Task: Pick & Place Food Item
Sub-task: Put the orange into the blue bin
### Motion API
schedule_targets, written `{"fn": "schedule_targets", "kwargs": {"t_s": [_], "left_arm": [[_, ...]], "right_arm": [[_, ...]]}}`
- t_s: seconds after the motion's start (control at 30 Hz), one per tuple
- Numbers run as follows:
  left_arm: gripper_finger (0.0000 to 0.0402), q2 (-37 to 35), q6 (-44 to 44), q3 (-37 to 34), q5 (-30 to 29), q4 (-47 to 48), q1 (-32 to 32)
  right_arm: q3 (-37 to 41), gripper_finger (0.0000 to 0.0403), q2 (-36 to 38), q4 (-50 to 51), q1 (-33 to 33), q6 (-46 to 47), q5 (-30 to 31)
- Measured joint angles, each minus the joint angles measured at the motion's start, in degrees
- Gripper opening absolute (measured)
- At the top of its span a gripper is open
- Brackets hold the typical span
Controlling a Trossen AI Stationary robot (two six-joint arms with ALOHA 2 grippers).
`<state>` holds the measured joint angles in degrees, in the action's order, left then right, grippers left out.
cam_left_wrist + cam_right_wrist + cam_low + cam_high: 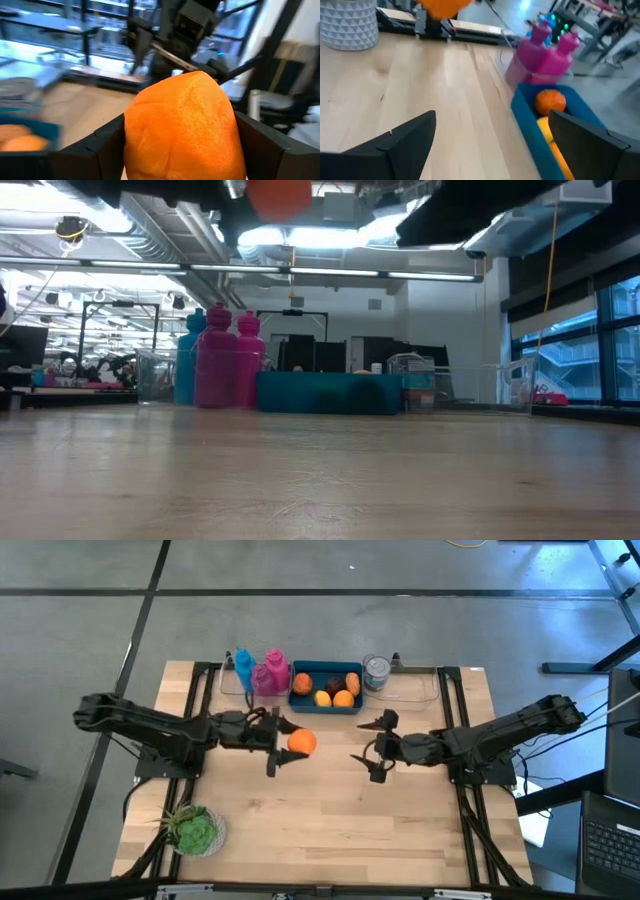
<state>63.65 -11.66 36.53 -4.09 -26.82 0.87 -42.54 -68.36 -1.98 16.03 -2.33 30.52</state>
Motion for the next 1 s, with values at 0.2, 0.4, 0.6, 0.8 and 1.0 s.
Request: {"fn": "schedule_targets", "kwargs": {"t_s": [0.2, 0.4, 0.6, 0.8, 1.0], "left_arm": [[0.0285, -7.2, 5.4, 0.0, -1.3, 9.0, -2.9], [0.0285, -13.5, 5.9, -3.8, 1.1, 11.8, -7.9], [0.0285, -19.6, 3.7, -11.8, 1.8, 8.3, -11.4], [0.0285, -21.4, 0.2, -20.4, 1.6, -2.1, -13.1], [0.0285, -20.5, -4.2, -23.7, -2.5, -2.9, -14.2]], "right_arm": [[5.1, 0.0382, 1.3, -2.9, 0.1, 4.9, 1.3], [13.3, 0.0382, 7.5, -9.3, 0.1, 9.2, 2.2], [18.7, 0.0382, 13.2, -14.6, 0.4, 11.6, 1.2], [22.7, 0.0382, 14.2, -21.6, 1.1, 11.6, 0.9], [29.5, 0.0382, 13.3, -38.2, 1.1, 11.7, -0.7]]}}
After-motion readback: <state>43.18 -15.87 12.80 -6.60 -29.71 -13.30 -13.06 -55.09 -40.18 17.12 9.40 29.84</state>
